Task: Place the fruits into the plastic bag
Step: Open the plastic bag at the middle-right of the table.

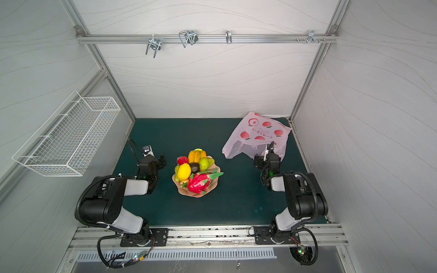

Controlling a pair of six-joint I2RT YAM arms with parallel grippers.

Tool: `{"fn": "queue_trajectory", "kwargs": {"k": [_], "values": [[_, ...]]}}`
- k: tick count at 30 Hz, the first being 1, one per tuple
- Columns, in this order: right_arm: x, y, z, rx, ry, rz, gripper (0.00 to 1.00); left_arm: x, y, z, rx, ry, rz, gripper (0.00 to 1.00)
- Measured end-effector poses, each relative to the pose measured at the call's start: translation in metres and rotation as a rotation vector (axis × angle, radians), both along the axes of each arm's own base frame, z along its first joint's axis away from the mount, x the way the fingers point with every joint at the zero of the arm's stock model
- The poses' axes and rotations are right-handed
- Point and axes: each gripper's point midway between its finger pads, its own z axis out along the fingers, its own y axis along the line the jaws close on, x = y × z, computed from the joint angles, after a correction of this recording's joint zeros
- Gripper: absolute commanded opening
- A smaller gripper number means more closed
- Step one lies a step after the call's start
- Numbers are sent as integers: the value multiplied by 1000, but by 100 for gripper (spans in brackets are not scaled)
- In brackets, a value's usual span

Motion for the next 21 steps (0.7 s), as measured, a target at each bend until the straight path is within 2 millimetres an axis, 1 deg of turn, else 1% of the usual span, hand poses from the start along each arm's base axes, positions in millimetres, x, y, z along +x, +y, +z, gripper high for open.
{"fn": "queue_trajectory", "kwargs": {"k": [1, 3, 5, 7, 10, 14, 19, 21], "values": [[-1, -1, 4, -10, -2, -9, 99, -1, -1, 6, 5, 4, -3, 92], [-3, -2, 15, -19, 4, -21, 99, 1, -5, 25, 5, -10, -11, 92], [-3, -1, 41, -22, -19, -32, 99, 3, -8, 53, -13, -48, -17, 93], [-7, 4, 68, -19, -59, -34, 99, 1, -13, 77, -41, -84, -24, 94], [-24, 14, 107, 20, -108, -18, 99, -11, -25, 103, -109, -103, -48, 95], [-54, 21, 137, 126, -96, -4, 99, -35, -45, 119, -240, -61, -93, 99], [-89, 26, 161, 259, -7, 14, 99, -71, -70, 133, -425, 41, -151, 100], [-104, 29, 168, 298, 40, 24, 99, -88, -79, 135, -493, 91, -166, 100]]}}
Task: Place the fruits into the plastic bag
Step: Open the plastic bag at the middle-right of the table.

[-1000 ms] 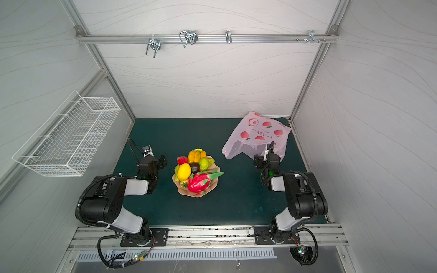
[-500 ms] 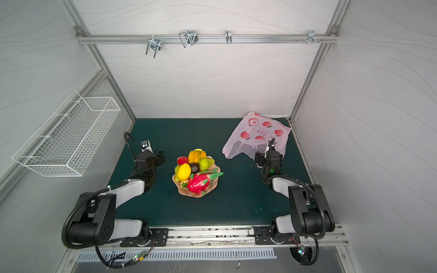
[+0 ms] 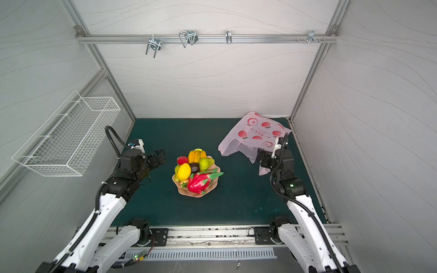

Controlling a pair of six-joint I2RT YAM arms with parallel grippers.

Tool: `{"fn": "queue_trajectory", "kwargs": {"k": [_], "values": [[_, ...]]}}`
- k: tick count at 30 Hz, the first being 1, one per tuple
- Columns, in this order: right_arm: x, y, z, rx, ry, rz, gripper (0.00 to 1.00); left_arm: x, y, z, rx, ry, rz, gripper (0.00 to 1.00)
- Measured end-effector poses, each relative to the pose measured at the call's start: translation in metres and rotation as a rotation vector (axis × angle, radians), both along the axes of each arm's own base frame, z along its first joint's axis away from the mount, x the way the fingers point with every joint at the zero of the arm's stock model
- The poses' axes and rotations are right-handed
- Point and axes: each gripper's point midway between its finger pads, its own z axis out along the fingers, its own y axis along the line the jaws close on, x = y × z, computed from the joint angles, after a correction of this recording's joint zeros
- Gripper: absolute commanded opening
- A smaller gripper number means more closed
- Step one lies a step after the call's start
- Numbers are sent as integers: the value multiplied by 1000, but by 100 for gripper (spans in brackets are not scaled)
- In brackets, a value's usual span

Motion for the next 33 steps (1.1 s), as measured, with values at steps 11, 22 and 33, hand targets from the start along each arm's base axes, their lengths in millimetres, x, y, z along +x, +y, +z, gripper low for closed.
{"fn": "queue_trajectory", "kwargs": {"k": [11, 22, 33], "values": [[-44, 22, -21, 56, 356, 132, 99, -75, -31, -27, -201, 247, -120, 100], [19, 48, -49, -436, 599, 329, 99, -103, -61, -23, -372, 349, -227, 100], [89, 35, -109, -899, 740, 302, 99, -115, -67, -21, -432, 376, -235, 100]]}}
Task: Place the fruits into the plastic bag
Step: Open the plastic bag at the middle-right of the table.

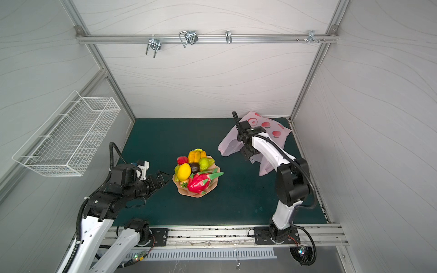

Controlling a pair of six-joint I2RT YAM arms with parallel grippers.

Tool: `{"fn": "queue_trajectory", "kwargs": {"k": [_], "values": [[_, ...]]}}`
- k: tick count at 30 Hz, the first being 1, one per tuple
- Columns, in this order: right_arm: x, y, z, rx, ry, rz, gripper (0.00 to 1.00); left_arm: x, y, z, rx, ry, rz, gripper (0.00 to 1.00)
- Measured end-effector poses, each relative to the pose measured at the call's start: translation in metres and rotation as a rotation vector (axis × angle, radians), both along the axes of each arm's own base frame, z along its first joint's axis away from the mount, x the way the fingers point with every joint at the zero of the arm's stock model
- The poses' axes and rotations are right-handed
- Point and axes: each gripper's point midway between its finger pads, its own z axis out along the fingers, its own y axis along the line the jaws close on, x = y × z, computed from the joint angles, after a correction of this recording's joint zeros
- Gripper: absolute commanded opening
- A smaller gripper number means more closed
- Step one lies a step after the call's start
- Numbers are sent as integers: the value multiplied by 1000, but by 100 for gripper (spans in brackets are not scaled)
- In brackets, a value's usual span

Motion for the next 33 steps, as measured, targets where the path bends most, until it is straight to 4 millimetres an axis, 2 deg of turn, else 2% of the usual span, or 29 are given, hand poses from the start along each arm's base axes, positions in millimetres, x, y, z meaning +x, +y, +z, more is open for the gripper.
{"fn": "queue_trajectory", "kwargs": {"k": [15, 22, 24, 29, 32, 33], "values": [[57, 2, -30, -168, -34, 81, 98, 5, 0, -2, -1, 41, 17, 100], [74, -17, -41, -213, -51, 54, 91, 11, -1, -1, -2, 39, 21, 100], [78, -25, -44, -221, -51, 39, 83, 11, -1, -1, -3, 41, 21, 100], [84, -37, -46, -245, -57, 16, 52, 13, -1, -1, -5, 41, 24, 99], [87, -37, -44, -254, -73, 15, 31, 16, -2, -1, -7, 43, 26, 99], [87, -36, -43, -259, -74, 18, 20, 17, -2, -1, -9, 42, 26, 99]]}}
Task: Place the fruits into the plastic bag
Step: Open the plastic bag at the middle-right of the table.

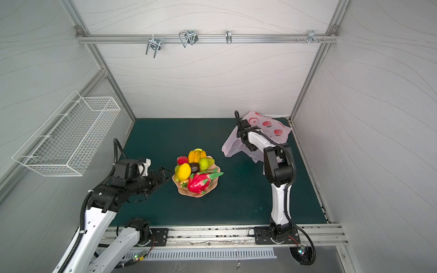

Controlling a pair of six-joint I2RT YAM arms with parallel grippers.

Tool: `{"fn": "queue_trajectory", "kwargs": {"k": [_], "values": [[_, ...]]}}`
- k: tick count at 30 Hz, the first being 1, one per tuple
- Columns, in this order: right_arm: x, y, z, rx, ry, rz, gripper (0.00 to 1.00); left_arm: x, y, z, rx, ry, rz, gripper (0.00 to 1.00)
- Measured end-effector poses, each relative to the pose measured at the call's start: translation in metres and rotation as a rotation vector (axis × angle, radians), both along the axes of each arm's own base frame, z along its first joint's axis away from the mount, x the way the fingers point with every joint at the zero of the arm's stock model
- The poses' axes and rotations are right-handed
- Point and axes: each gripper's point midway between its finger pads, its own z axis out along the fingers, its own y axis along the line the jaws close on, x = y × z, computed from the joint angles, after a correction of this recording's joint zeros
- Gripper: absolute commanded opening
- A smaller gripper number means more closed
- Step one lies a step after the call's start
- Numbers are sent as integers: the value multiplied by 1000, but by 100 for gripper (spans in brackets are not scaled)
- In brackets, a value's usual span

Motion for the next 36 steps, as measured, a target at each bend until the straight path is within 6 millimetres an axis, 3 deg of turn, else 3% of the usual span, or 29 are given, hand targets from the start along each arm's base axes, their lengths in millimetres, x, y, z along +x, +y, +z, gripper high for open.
{"fn": "queue_trajectory", "kwargs": {"k": [2, 8, 16, 20, 28, 36], "values": [[0, 3, 2, -5, -7, 4, 0, 3, -1, 1, -7, -5, 3, 99], [-5, 21, 28, 24, -59, 16, 0, 16, -6, 6, -38, -25, 6, 99], [-16, 34, 121, 205, -214, -34, 0, 28, -10, 11, -54, -50, 6, 98], [-32, 35, 146, 314, -228, -83, 0, 31, -13, 21, -58, -69, -2, 98], [-70, 49, 148, 527, -133, -211, 0, 35, -24, 54, -25, -145, -61, 97], [-103, 65, 135, 690, -35, -317, 0, 30, -30, 41, 51, -114, -107, 96]]}}
